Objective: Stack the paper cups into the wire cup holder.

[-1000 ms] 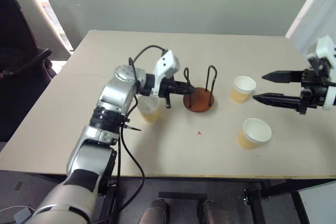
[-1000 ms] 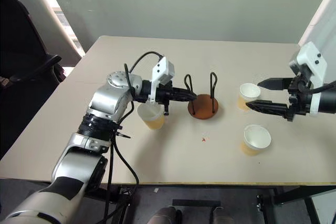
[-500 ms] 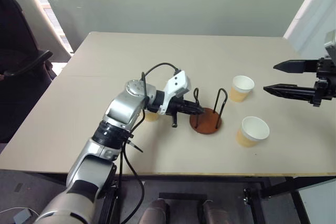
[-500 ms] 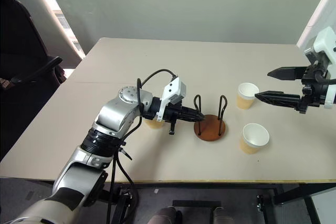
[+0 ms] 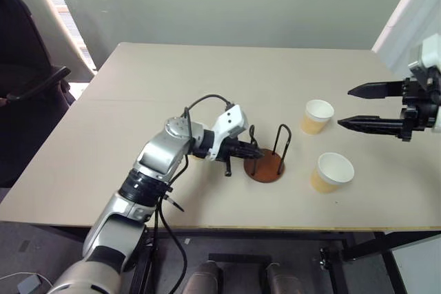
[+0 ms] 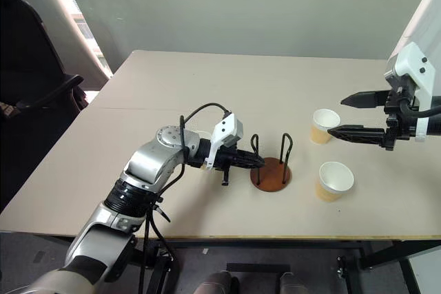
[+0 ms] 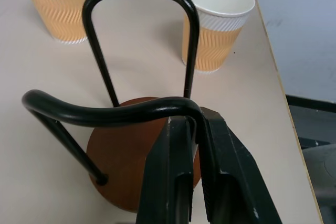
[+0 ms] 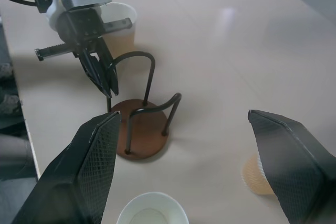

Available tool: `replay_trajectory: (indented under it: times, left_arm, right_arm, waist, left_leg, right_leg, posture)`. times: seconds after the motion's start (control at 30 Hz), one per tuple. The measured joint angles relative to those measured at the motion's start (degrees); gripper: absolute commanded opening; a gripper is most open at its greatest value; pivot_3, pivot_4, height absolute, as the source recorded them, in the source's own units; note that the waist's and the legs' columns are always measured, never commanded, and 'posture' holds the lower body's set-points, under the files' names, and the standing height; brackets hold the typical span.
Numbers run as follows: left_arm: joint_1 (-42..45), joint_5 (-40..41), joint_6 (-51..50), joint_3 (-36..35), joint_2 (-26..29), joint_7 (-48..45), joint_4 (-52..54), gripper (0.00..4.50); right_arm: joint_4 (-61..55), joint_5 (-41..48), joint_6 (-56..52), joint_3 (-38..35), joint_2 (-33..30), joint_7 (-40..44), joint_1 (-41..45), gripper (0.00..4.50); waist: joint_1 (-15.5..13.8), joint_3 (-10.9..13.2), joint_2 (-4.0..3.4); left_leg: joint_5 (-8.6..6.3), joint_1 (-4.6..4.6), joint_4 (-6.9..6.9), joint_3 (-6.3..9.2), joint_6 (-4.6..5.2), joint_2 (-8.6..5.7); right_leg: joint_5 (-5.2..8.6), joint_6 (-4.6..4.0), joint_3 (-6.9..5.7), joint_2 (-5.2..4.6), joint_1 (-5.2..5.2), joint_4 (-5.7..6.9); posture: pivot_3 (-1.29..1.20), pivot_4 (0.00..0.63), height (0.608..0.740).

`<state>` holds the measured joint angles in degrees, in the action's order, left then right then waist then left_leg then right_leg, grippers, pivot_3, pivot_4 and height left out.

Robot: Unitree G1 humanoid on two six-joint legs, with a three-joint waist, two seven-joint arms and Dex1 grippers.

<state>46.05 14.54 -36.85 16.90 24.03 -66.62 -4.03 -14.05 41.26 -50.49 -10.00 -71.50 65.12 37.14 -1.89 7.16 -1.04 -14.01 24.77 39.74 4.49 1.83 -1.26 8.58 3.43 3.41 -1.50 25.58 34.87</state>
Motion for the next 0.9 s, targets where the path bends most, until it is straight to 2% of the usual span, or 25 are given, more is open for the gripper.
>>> replay_trajectory:
  times: [0.13,0.33,0.57,0.73,0.9]
  left_arm:
    - [-0.1,0.1,0.3,0.4,0.0,-0.4,0.0,0.05]
    - [-2.3,1.5,-1.0,3.0,1.0,-3.2,1.7,1.91]
    - [-2.6,1.2,0.5,3.0,5.7,-3.4,2.0,4.47]
    - [-2.6,1.4,1.3,0.8,11.1,-4.3,5.5,4.47]
    - [-1.4,4.6,1.1,-5.2,14.1,-4.4,6.5,4.47]
  right_arm:
    - [0.4,-1.0,0.3,1.7,0.0,1.1,1.6,4.03]
    - [0.5,-1.7,0.4,3.7,0.9,1.4,4.1,4.03]
    - [2.2,-4.5,1.4,7.1,3.6,1.4,7.0,4.03]
    - [6.8,-8.9,4.5,11.4,6.2,1.9,10.8,4.03]
    - [16.0,-17.3,10.5,17.8,9.8,3.5,16.2,4.03]
  waist:
    - [0.0,0.0,-0.01]
    - [0.1,0.0,-0.01]
    - [0.3,0.0,-0.02]
    - [0.4,0.0,-0.03]
    - [0.4,0.0,-0.03]
  left_leg:
    - [-0.03,-0.11,0.0,-0.01,0.01,0.0]
    - [-0.09,-0.16,-0.01,0.0,-0.02,0.0]
    - [-0.1,-0.19,-0.03,0.04,-0.02,0.01]
    - [-0.15,-0.18,-0.04,0.05,-0.02,0.0]
    - [-0.16,-0.15,-0.08,0.07,-0.02,0.01]
  right_leg:
    - [0.03,-0.06,0.0,0.0,-0.09,0.0]
    - [0.06,-0.11,0.01,0.01,-0.12,-0.01]
    - [0.07,-0.16,0.02,0.04,-0.1,0.01]
    - [0.04,-0.25,0.04,0.04,-0.06,-0.03]
    - [0.07,-0.47,0.02,0.04,0.02,-0.01]
  posture:
    - [0.0,0.15,0.74]
    - [0.0,0.15,0.74]
    - [0.0,0.15,0.74]
    - [0.0,0.15,0.74]
    - [0.0,0.15,0.74]
